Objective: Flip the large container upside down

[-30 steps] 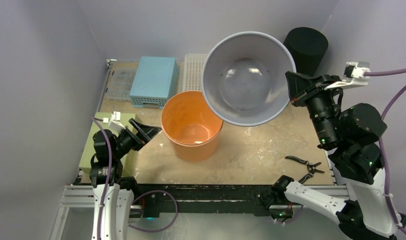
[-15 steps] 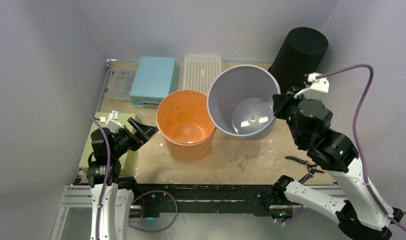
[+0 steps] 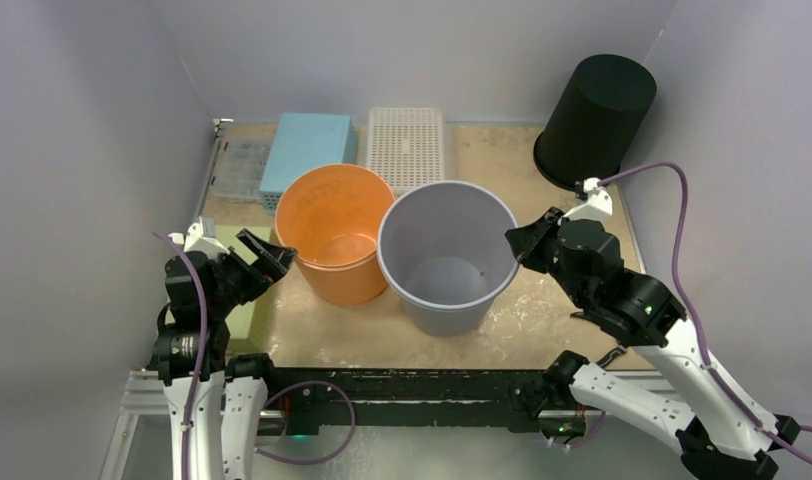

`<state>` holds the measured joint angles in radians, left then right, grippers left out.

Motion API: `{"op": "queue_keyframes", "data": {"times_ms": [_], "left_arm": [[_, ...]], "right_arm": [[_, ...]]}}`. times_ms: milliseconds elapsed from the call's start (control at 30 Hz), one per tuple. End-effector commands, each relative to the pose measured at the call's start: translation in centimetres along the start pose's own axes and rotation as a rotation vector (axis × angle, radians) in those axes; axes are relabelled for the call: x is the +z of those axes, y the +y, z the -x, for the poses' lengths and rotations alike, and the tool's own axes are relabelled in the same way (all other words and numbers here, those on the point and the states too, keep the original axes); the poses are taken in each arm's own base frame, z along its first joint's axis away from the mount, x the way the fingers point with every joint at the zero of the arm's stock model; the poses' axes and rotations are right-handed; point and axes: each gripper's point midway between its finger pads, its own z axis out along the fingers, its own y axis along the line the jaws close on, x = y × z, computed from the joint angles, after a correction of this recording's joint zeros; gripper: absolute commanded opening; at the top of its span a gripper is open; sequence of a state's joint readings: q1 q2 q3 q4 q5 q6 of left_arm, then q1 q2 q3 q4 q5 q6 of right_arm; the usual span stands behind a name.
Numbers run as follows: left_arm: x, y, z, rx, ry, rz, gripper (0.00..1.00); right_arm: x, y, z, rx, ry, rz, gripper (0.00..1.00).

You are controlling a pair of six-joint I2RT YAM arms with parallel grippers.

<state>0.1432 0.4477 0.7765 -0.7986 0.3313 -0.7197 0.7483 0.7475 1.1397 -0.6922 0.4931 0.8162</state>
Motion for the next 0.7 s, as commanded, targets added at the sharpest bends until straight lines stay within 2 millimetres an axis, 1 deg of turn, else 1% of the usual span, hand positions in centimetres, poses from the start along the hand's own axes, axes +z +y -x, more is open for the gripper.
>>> {"op": "queue_keyframes", "data": {"times_ms": [0,100,200,233,300,333,433,533,600,667], "left_arm": [[-0.9,2.5,0.8,0.03,-0.032,0.169,0.92],[-1.9,1.4,1.7,0.046,-0.063,0.146,0.92],[-2.9,-1.2,2.3,0.082,-0.078,0.036,0.92],[-3.4,-2.7,2.3,0.104,-0.066,-0.032,0.92],[-4.2,-5.1,1.6,0.15,-0.022,-0.158,0.92],[-4.6,-5.8,0.9,0.161,0.011,-0.205,0.92],[-6.0,-7.2,-0.8,0.18,0.087,-0.297,0.92],[-8.2,-9.3,-1.4,0.212,0.109,-0.397,0.92],[-9.6,-10.9,-1.9,0.2,0.131,-0.48,0.92],[-10.6,-11.7,-2.1,0.186,0.132,-0.519,0.92]], "right_arm": [[-0.5,3.4,1.8,0.18,-0.05,0.132,0.0],[-0.2,3.5,1.6,0.162,-0.041,0.131,0.0],[0.0,3.2,1.4,0.138,-0.043,0.119,0.0],[0.1,3.1,1.3,0.129,-0.043,0.118,0.0],[0.3,2.8,0.9,0.11,-0.038,0.111,0.0],[0.4,2.7,0.7,0.103,-0.033,0.109,0.0],[0.5,2.0,-0.1,0.088,-0.014,0.097,0.0],[0.4,1.4,-0.8,0.085,-0.002,0.094,0.0],[0.2,1.2,-1.3,0.084,0.011,0.101,0.0],[-0.1,0.8,-1.6,0.097,0.022,0.096,0.0]]}}
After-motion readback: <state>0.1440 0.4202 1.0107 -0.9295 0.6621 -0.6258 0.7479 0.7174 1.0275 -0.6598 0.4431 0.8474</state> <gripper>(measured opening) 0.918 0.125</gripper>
